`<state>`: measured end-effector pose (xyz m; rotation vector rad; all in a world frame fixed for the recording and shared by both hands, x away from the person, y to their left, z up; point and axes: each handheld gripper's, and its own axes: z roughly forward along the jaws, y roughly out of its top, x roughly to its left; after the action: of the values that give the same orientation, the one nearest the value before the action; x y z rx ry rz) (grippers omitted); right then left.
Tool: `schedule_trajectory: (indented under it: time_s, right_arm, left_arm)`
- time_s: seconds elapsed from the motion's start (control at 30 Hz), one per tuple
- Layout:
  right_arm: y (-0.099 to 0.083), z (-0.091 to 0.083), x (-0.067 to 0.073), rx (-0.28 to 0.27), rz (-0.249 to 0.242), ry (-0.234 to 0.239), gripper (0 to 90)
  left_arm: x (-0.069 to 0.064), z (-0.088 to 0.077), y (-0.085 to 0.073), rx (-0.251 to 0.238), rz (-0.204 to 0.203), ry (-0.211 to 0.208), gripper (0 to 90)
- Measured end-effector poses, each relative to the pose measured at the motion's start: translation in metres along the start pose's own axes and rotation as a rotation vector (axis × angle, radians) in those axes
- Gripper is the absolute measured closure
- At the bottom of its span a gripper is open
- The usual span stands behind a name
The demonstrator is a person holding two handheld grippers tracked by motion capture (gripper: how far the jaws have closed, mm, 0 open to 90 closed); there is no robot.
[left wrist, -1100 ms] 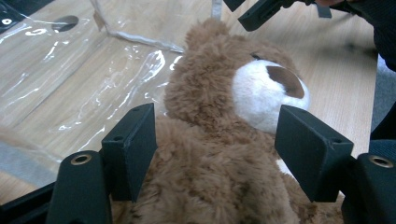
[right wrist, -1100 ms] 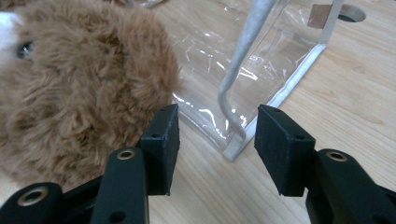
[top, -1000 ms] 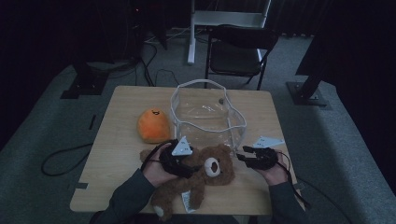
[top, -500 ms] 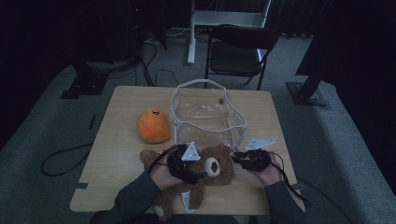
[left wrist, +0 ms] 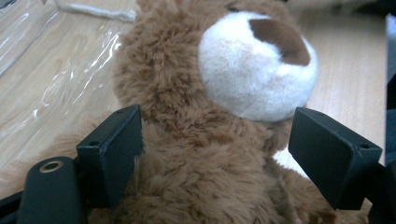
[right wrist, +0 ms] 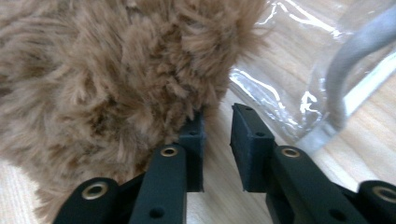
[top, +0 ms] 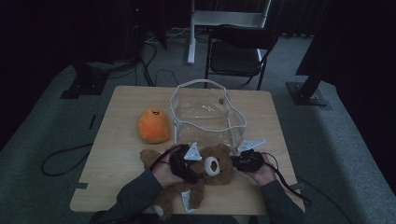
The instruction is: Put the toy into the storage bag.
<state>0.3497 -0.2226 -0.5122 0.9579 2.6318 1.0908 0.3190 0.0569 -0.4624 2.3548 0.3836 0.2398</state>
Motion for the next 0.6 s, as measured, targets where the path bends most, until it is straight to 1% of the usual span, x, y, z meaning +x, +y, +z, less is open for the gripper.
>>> schedule_trajectory:
  time_s: [0.03, 0.1, 0.13, 0.17, 0.27, 0.3, 0.33, 0.37, 0.4, 0.43, 0.47, 0.6]
  right_arm:
    - [0.0, 0.0, 0.0, -0.002, 0.002, 0.009, 76.6]
    - [0.001, 0.0, 0.0, -0.008, 0.002, 0.036, 79.2]
    - [0.002, -0.001, 0.001, -0.013, 0.003, 0.049, 80.3]
    - [0.002, -0.001, 0.002, -0.016, 0.004, 0.062, 81.3]
    - [0.004, -0.002, 0.005, -0.028, 0.0, 0.082, 82.9]
    - [0.004, -0.002, 0.005, -0.028, 0.0, 0.082, 82.9]
    - [0.005, -0.003, 0.005, -0.037, 0.003, 0.089, 83.3]
    - [0.007, -0.006, 0.006, -0.064, 0.01, 0.112, 84.5]
    - [0.008, -0.007, 0.006, -0.081, 0.017, 0.127, 85.2]
    - [0.008, -0.007, 0.006, -0.081, 0.017, 0.127, 85.2]
    - [0.011, -0.008, 0.008, -0.093, 0.016, 0.143, 87.2]
    - [0.017, -0.005, 0.014, -0.096, 0.005, 0.154, 89.5]
  left_arm:
    - [0.001, 0.0, -0.001, -0.009, -0.004, -0.011, 18.4]
    - [0.002, 0.001, -0.003, -0.013, 0.004, -0.024, 18.4]
    - [0.002, 0.002, -0.004, -0.007, 0.018, -0.031, 18.4]
    - [0.002, 0.003, -0.005, -0.001, 0.022, -0.031, 18.4]
    - [0.001, 0.008, -0.007, 0.041, 0.053, -0.043, 16.2]
    - [0.001, 0.008, -0.007, 0.041, 0.053, -0.043, 15.7]
    - [0.0, 0.011, -0.008, 0.067, 0.08, -0.037, 15.7]
    - [-0.001, 0.013, -0.008, 0.078, 0.092, -0.031, 14.2]
    - [-0.001, 0.015, -0.009, 0.086, 0.099, -0.036, 12.6]
    - [-0.001, 0.015, -0.009, 0.086, 0.099, -0.036, 10.9]
    - [-0.002, 0.018, -0.009, 0.096, 0.101, -0.034, 9.7]
    - [0.004, 0.022, -0.011, 0.095, 0.076, -0.03, 9.6]
